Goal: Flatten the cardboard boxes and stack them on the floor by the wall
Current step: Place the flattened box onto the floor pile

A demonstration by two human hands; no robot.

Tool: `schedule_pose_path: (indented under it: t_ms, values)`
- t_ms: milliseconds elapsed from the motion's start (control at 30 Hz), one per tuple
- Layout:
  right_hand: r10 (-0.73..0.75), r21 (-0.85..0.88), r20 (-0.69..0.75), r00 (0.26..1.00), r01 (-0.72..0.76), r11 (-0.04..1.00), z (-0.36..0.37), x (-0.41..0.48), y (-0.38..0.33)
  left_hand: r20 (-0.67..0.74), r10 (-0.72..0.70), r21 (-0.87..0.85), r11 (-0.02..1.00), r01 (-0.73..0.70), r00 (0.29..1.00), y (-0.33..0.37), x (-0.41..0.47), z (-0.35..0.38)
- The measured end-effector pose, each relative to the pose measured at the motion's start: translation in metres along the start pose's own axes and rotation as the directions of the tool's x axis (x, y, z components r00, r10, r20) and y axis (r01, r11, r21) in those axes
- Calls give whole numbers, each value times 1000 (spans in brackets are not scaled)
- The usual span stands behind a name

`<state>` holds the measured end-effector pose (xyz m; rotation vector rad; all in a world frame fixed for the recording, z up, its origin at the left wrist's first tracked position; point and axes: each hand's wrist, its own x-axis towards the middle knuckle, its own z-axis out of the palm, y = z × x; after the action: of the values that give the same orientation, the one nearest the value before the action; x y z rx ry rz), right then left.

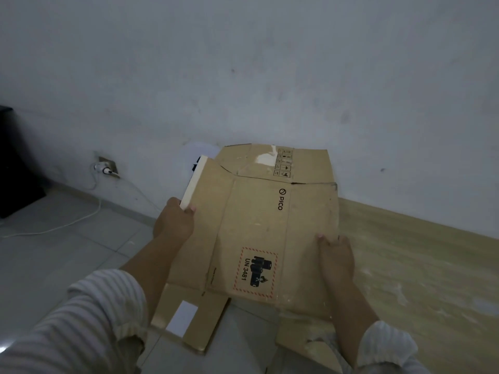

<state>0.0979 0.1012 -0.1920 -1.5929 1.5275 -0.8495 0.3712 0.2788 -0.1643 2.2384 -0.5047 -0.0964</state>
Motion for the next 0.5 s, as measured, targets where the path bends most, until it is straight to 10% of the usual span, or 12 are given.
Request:
schedule_pose_path:
  t_ms: [500]
  values:
    - [139,-101,-53,989,-143,984,258,-59,-42,162,42,37,998,-48,986,-165,213,-39]
